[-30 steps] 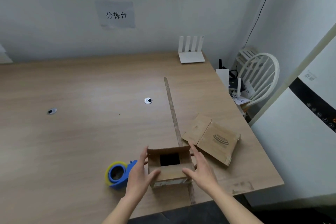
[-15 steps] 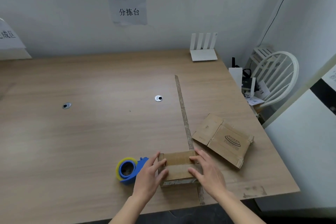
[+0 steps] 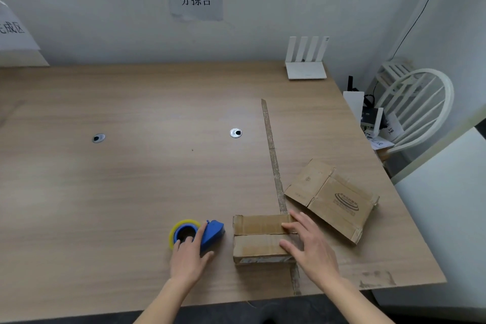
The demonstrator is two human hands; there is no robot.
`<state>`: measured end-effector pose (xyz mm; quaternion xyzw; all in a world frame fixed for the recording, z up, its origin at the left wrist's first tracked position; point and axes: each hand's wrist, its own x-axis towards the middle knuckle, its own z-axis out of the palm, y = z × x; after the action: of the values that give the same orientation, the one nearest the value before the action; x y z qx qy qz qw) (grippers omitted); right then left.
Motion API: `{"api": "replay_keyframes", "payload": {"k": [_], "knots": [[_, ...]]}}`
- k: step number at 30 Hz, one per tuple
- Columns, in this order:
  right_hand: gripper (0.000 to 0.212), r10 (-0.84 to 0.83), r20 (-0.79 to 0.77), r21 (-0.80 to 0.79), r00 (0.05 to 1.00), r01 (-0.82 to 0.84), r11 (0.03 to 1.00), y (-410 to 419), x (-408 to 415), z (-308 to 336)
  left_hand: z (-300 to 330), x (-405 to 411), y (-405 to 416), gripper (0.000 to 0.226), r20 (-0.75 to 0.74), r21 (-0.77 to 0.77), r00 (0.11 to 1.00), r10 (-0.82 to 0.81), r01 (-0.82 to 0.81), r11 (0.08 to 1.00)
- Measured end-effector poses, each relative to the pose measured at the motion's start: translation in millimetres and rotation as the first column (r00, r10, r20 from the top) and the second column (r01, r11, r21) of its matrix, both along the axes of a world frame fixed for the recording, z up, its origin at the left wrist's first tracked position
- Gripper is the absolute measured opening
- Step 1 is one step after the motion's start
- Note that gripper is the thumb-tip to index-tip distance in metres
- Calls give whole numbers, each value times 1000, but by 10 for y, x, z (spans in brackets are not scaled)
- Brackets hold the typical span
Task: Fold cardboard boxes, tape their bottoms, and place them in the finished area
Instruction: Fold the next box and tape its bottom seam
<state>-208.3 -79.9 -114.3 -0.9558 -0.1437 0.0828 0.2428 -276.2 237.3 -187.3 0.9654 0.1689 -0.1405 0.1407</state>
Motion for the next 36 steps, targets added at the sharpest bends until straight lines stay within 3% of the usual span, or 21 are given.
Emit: {"api": "replay_keyframes", "payload": {"k": [5, 8, 10, 15, 20, 24, 27, 30, 36], "knots": [[45, 43, 82, -45, 996, -39, 998, 59, -7, 75, 190, -16, 177, 60, 23, -353, 998, 63, -51, 934], [48, 101, 85, -135, 991, -89, 987, 129, 14, 164, 645, -53, 327, 45, 49, -550, 988, 144, -94, 830], [45, 135, 38, -142, 990, -128, 981, 181, 17, 250, 1061, -13, 363, 48, 112, -603, 982, 149, -52, 796], [46, 138, -143, -26, 980, -143, 989, 272, -6, 449, 1799, 267, -114, 50, 130, -459, 981, -142, 187, 869], [41, 102, -313, 136, 944, -62, 989, 164, 39, 444, 1894, 565, -719, 59, 83, -308, 954, -289, 300, 903], [33, 29, -605, 373, 796, 251, 893, 62, 154, 492, 1827, 705, -829, 61, 25, -302, 957, -290, 284, 910], [35, 110, -713, 438, 692, 317, 841, 26, 195, 519, 1767, 769, -860, 53, 8, -267, 951, -311, 301, 915], [30, 178, -734, 477, 655, 312, 821, -2, 233, 488, 1757, 799, -907, 49, -24, -224, 938, -346, 332, 916], [11, 59, -672, 458, 738, 352, 816, -11, 235, 389, 1883, 764, -955, 57, -20, -172, 932, -362, 354, 919]]}}
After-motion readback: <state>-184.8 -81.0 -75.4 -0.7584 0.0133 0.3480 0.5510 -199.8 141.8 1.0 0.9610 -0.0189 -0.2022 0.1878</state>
